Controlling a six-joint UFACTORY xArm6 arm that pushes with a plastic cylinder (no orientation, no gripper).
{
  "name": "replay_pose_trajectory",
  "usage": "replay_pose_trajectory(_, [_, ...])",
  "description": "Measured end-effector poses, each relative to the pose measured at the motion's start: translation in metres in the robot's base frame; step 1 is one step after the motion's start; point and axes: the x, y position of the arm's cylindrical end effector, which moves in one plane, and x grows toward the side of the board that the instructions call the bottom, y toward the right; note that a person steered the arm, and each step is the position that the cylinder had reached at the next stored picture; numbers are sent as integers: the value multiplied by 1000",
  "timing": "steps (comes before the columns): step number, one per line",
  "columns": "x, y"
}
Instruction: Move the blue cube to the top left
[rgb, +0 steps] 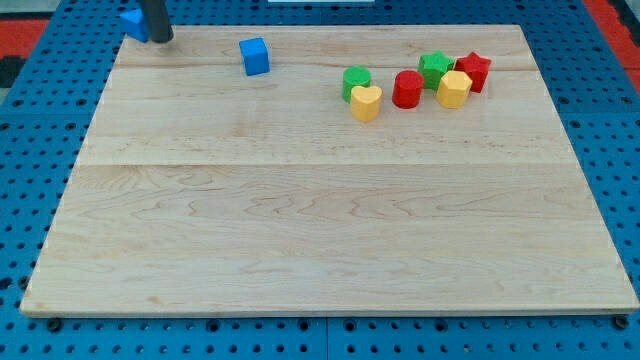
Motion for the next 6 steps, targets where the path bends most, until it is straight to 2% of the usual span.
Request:
replay_pose_trajectory(1, [68, 6])
replay_pose_trajectory(2, [113, 103])
replay_pose_trajectory(3, [87, 182])
replay_pose_trajectory(5, [-20, 92])
replay_pose_trajectory(6, [-38, 79])
